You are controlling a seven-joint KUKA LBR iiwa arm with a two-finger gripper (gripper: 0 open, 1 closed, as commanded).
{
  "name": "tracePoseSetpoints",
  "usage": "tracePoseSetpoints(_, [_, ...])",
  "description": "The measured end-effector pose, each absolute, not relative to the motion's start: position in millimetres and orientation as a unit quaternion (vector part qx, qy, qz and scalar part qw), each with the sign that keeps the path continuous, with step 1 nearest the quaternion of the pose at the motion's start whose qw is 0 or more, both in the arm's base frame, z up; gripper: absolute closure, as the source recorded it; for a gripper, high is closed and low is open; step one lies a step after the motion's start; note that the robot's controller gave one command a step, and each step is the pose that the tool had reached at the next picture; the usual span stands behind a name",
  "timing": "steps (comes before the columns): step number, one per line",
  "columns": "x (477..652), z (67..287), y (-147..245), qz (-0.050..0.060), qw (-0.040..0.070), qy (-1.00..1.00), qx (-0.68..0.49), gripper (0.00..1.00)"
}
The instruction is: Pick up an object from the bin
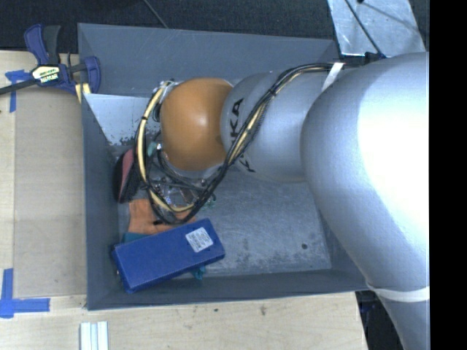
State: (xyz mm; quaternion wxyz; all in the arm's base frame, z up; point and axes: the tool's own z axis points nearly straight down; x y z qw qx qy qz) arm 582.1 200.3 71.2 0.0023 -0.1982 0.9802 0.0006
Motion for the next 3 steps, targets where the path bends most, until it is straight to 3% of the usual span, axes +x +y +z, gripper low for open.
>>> tracePoseSetpoints(1, [581.7, 72, 200, 0.001, 0.002, 0.98, -0.198, 1.0])
tracePoseSetpoints(2, [560.5, 111, 193, 0.001, 0.005, 0.978, -0.208, 1.0])
tracePoseSetpoints(3, [569.6, 243, 184, 0.0, 0.006, 0.975, -0.224, 1.0])
